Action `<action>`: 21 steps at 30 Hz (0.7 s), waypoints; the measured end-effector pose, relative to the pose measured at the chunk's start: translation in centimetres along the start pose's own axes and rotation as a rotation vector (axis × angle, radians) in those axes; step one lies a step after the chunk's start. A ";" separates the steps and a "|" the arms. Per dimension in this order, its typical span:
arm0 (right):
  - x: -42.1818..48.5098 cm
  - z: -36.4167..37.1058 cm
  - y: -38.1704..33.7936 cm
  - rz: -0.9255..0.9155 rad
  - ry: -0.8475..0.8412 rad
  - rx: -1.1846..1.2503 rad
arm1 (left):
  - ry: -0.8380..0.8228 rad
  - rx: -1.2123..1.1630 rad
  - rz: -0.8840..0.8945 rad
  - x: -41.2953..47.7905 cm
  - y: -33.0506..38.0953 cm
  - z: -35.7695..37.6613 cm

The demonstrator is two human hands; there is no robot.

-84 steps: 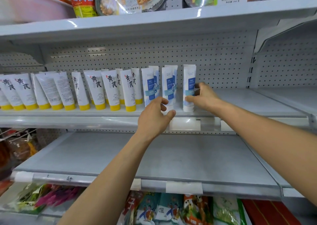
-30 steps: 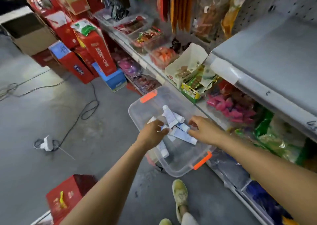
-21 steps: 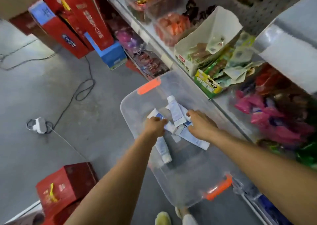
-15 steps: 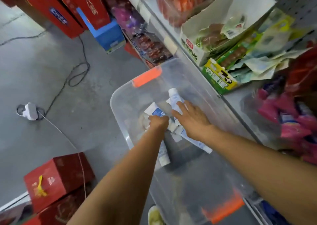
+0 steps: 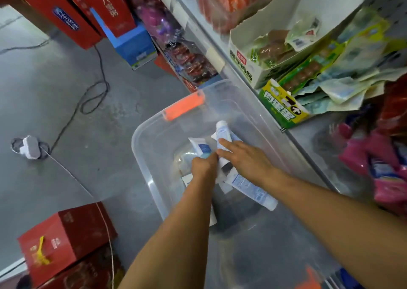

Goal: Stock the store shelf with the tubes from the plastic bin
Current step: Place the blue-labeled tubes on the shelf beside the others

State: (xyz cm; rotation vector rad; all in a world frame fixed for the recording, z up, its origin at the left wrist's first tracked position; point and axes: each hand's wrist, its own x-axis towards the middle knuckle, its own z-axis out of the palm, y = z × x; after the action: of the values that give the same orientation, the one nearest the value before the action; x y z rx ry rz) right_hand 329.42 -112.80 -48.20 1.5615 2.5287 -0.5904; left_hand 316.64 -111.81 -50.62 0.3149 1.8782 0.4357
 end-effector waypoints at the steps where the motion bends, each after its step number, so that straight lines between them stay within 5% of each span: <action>1: -0.3 -0.8 -0.3 0.050 0.007 0.090 | -0.021 -0.035 0.017 -0.8 0.2 -0.5; 7: -2.8 -4.6 -2.2 0.316 0.259 0.686 | -0.133 -0.020 0.315 -6.1 1.0 -4.7; 11: -6.2 -8.7 -5.2 0.485 0.220 1.171 | -0.229 0.011 0.470 -11.1 0.4 -8.4; 15: -11.8 -12.0 -9.7 0.436 0.185 1.228 | -0.364 0.064 0.535 -17.2 -1.5 -12.3; 21: -22.2 -16.8 -15.9 0.422 0.376 1.199 | -0.574 0.102 0.655 -27.6 -4.7 -17.2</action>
State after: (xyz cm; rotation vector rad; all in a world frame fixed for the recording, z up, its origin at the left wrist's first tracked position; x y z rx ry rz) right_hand 327.56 -131.26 -22.03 2.6088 1.8839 -2.1249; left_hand 309.77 -130.08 -24.25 1.0233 1.2037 0.6067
